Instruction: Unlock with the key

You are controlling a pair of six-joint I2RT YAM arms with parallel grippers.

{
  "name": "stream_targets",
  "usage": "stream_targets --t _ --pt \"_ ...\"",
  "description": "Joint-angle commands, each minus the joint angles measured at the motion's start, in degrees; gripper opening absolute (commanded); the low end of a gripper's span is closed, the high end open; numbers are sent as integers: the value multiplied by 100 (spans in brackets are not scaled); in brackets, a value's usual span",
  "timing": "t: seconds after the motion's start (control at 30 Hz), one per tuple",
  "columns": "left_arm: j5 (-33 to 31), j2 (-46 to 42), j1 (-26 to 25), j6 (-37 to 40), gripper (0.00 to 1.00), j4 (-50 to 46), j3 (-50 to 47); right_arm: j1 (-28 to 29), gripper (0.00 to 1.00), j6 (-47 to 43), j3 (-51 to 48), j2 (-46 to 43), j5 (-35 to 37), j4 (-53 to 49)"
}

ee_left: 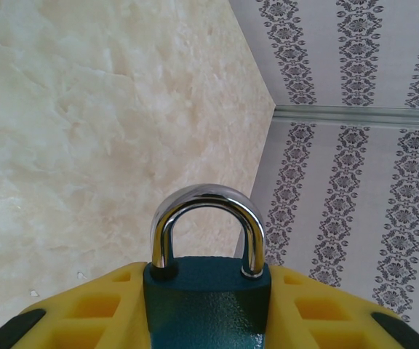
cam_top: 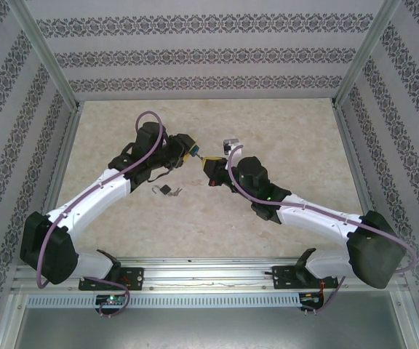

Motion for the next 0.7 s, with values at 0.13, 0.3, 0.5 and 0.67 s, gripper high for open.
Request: stream_targets --t 0.13,0.3,0.5,0.67 --pt "157 -172 -3 -138 36 458 -66 43 0 96 209 78 139 206" --pt "157 -192 -1 -156 36 472 -68 10 0 116 253 137 119 204" --pt "157 -183 -7 -161 37 516 -64 0 0 202 152 133 165 290" --pt "188 -176 0 -174 37 558 -63 -54 0 263 100 98 174 397"
